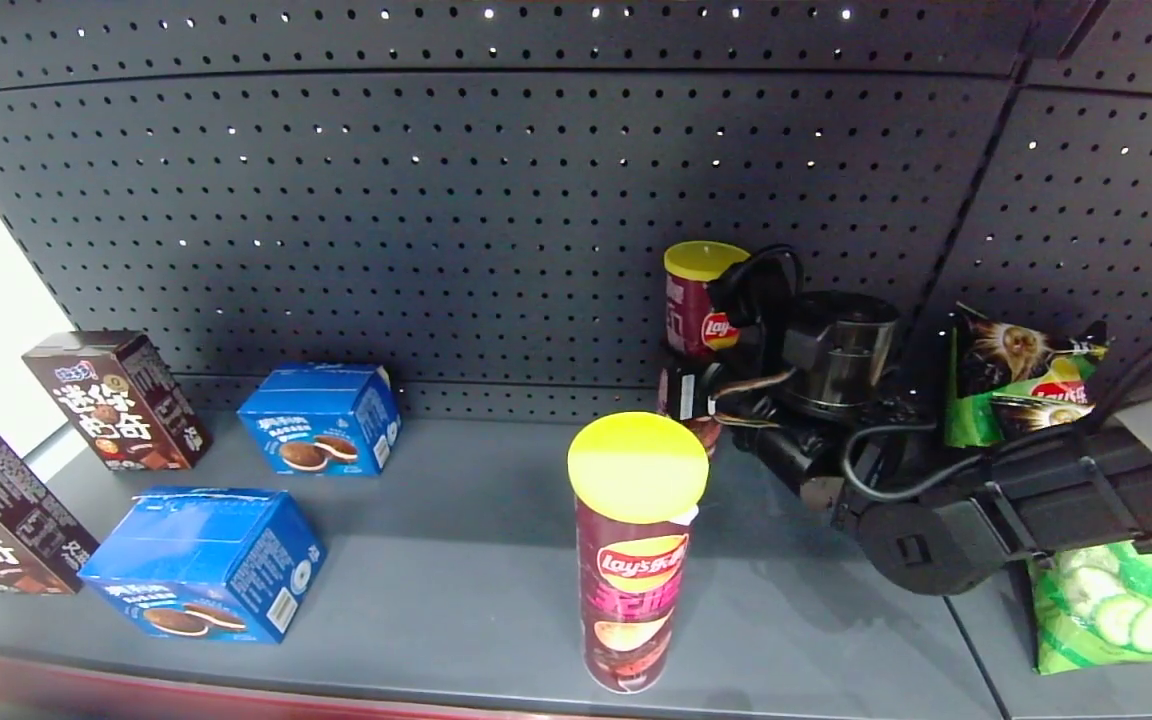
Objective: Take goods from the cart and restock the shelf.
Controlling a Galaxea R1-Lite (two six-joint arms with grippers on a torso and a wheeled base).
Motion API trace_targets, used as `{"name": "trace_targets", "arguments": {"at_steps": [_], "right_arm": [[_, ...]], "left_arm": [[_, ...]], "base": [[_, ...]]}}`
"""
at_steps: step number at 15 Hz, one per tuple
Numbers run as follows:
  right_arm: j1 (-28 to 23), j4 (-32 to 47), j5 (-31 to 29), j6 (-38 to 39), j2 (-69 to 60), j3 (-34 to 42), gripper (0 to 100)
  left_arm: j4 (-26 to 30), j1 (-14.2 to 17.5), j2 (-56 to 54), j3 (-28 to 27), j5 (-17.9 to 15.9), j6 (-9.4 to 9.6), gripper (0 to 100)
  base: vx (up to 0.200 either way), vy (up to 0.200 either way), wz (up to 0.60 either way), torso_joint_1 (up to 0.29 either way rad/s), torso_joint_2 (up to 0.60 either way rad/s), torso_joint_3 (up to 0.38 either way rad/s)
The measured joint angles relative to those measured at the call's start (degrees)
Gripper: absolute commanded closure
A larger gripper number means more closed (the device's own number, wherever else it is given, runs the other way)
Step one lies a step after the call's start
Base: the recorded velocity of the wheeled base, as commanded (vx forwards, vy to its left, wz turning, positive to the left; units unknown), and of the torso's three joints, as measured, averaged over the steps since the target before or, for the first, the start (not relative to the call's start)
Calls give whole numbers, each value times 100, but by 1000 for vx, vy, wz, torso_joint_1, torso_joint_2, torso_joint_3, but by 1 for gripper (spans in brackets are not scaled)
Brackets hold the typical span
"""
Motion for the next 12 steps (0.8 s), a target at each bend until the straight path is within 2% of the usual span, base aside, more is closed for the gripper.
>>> {"name": "trace_targets", "arguments": {"at_steps": [4, 12], "right_arm": [[171, 5, -261, 63, 269, -400, 100], [251, -30, -280, 126, 502, -505, 100]], "left_arm": [[0, 0, 0, 0, 0, -2, 0], [0, 0, 0, 0, 0, 0, 0]], "base": [[0, 0, 0, 0, 0, 0], [0, 0, 0, 0, 0, 0]]}}
